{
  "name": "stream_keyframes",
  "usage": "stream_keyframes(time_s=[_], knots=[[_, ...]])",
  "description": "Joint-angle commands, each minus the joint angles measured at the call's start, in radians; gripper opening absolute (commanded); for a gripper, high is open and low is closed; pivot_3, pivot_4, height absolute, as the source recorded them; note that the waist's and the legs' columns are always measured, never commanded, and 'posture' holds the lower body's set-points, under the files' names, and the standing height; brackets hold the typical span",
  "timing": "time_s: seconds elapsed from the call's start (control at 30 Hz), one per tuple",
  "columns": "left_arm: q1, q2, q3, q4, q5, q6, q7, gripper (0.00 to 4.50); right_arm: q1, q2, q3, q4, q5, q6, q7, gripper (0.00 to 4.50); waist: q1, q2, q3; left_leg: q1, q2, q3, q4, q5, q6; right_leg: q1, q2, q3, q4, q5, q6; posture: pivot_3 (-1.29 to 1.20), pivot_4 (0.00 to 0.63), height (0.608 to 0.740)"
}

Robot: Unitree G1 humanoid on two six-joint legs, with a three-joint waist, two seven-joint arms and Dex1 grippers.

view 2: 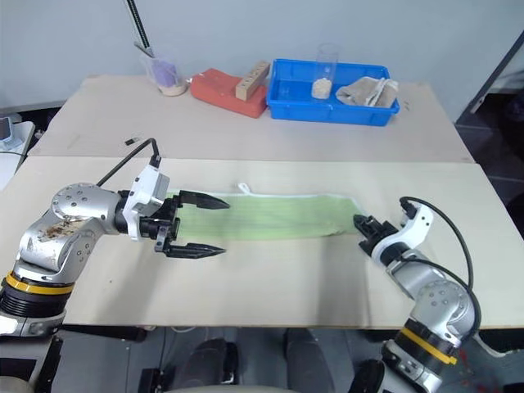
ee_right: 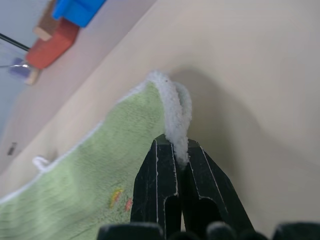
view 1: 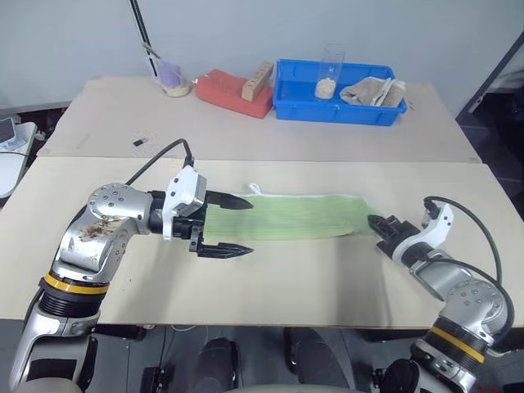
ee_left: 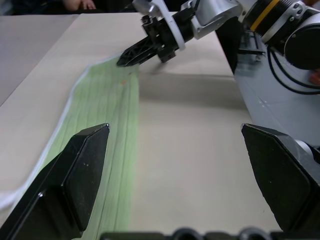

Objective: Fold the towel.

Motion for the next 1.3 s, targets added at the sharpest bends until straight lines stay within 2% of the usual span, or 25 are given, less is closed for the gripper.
stream_keyframes(time_s=[0.03,0.13,0.23,0.33,0.43,0.6,0.8,0.97,1.0,1.3], knots=[[0.001,0.011,0.054,-0.055,-0.046,0.026,0.032,4.50,0.023,-0.164,0.071,-0.047,0.005,-0.055,0.127,0.02,0.000,0.000,0.000,0.000,0.000,0.000,0.000,0.000,0.000,0.000,0.000,0.000,0.000,0.000,0.000,0.00,0.150,0.714],[0.020,0.027,0.082,-0.078,-0.067,0.050,0.051,4.50,0.034,-0.311,0.200,-0.107,0.000,-0.092,0.252,0.02,-0.005,0.000,0.000,-0.001,0.000,0.000,-0.001,0.000,0.000,0.000,0.000,0.001,-0.002,0.000,0.000,0.00,0.150,0.714],[0.057,0.050,0.115,-0.110,-0.079,0.070,0.071,4.50,0.031,-0.441,0.419,-0.197,-0.071,-0.187,0.376,0.02,-0.021,0.000,0.000,0.000,0.000,0.000,-0.004,0.000,0.000,0.001,0.001,0.001,-0.002,0.000,0.000,0.00,0.150,0.714],[0.093,0.071,0.148,-0.148,-0.098,0.087,0.096,4.50,-0.007,-0.489,0.600,-0.242,-0.150,-0.260,0.413,0.02,-0.027,-0.001,0.000,0.003,0.003,-0.001,-0.005,0.000,0.000,0.000,0.004,0.001,-0.001,-0.001,0.000,0.00,0.150,0.714],[0.123,0.085,0.181,-0.184,-0.117,0.105,0.124,4.50,-0.053,-0.490,0.737,-0.256,-0.221,-0.305,0.421,0.02,-0.024,-0.001,0.000,0.003,0.003,-0.002,-0.005,0.000,0.000,0.000,0.005,0.001,0.000,-0.001,-0.001,0.00,0.150,0.714],[0.197,0.101,0.235,-0.254,-0.150,0.134,0.177,4.50,-0.132,-0.378,0.931,-0.238,-0.315,-0.326,0.369,0.02,-0.018,-0.001,0.000,0.002,0.002,-0.001,-0.004,0.000,0.000,-0.001,0.003,0.001,-0.001,-0.001,-0.001,0.00,0.150,0.714],[0.243,0.097,0.253,-0.292,-0.162,0.147,0.241,4.50,-0.177,-0.303,1.031,-0.158,-0.407,-0.359,0.361,0.02,-0.003,-0.001,0.000,0.000,0.001,-0.001,-0.004,0.000,0.000,-0.002,0.001,0.000,-0.002,-0.001,-0.001,0.00,0.150,0.714],[0.282,0.091,0.260,-0.295,-0.150,0.135,0.283,4.50,-0.185,-0.261,1.042,-0.124,-0.432,-0.365,0.362,0.02,0.001,-0.001,0.000,0.000,0.001,-0.001,-0.004,0.000,0.000,-0.002,0.001,0.000,-0.003,-0.001,-0.001,0.00,0.150,0.714],[0.289,0.089,0.261,-0.296,-0.150,0.134,0.292,4.50,-0.187,-0.251,1.042,-0.124,-0.434,-0.364,0.362,0.72,0.001,-0.001,0.000,0.001,0.001,-0.001,-0.004,0.000,0.000,-0.002,0.001,-0.001,-0.002,-0.001,-0.001,0.00,0.150,0.714],[0.355,0.056,0.274,-0.306,-0.150,0.155,0.412,4.50,-0.193,-0.222,1.050,-0.167,-0.423,-0.361,0.422,3.73,0.000,-0.001,0.000,0.001,0.001,-0.001,-0.004,0.000,0.000,-0.002,0.001,-0.001,-0.002,-0.001,-0.001,0.00,0.150,0.714]])
